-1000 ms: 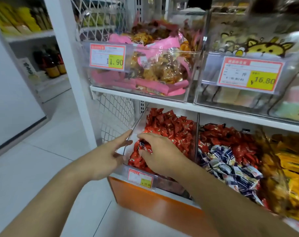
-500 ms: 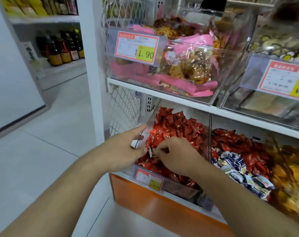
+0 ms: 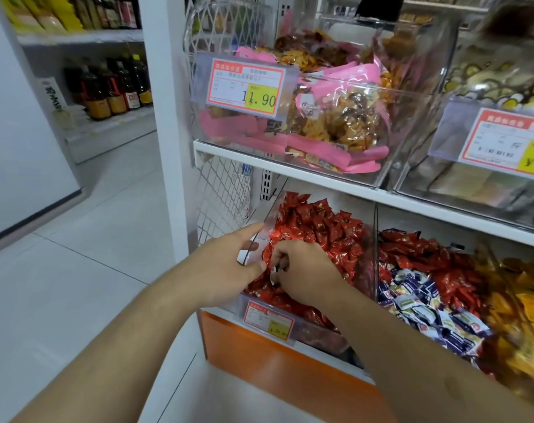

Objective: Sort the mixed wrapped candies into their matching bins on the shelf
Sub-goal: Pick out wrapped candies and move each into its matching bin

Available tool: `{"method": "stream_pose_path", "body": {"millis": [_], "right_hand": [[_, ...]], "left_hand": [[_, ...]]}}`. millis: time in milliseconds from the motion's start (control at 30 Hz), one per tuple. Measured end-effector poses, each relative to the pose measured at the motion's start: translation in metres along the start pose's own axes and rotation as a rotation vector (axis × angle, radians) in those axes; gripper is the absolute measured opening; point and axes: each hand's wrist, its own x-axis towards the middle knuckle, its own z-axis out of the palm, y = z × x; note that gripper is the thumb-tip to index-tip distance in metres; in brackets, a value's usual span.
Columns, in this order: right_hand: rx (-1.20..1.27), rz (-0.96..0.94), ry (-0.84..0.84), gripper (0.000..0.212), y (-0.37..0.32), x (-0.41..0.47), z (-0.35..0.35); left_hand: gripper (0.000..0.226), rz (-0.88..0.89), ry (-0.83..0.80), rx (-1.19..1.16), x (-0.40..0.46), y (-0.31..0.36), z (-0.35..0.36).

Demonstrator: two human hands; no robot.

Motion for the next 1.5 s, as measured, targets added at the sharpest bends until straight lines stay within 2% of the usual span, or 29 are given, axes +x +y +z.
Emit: {"method": "stream_pose_path", "body": {"millis": [167, 633, 867, 933, 1033, 1100, 1167, 1300, 1400, 1500], "right_hand": [[0.087, 0.020, 0.031, 0.026, 0.001, -0.005, -0.004], [0.363, 0.034, 0.199, 0.016, 0.001, -0.062, -0.071], [0.326, 0.158, 0.377, 0.019, 0.048, -0.129, -0.129], [0.230, 0.217, 0.384, 0.021, 0.065, -0.146, -0.140], [0.005, 0.269, 0.332, 0.038, 0.081, -0.155, -0.144], [-0.042, 0.212, 0.338, 0.043, 0.080, -0.153, -0.142], [-0.048, 0.069, 0.310, 0.043, 0.075, -0.148, -0.135], [-0.029, -0.162, 0.133, 0.045, 0.063, -0.139, -0.110], [-0.007, -0.222, 0.065, 0.044, 0.064, -0.136, -0.098], [-0.009, -0.216, 0.086, 0.044, 0.072, -0.135, -0.095]], "left_hand": [[0.075, -0.004, 0.013, 0.021, 0.000, 0.000, 0.001], [0.073, -0.003, 0.033, 0.075, 0.003, 0.008, 0.004], [0.077, 0.003, 0.055, 0.149, 0.003, 0.015, 0.011], [0.072, 0.046, 0.101, 0.175, 0.004, 0.018, 0.013], [0.075, 0.118, 0.215, 0.244, 0.004, 0.027, 0.017], [0.063, 0.195, 0.267, 0.272, 0.006, 0.035, 0.023], [0.048, 0.240, 0.254, 0.265, 0.010, 0.044, 0.036], [0.030, 0.193, 0.203, 0.251, 0.028, 0.049, 0.069], [0.029, 0.090, 0.186, 0.266, 0.040, 0.045, 0.085], [0.039, 0.019, 0.189, 0.302, 0.048, 0.042, 0.088]]}}
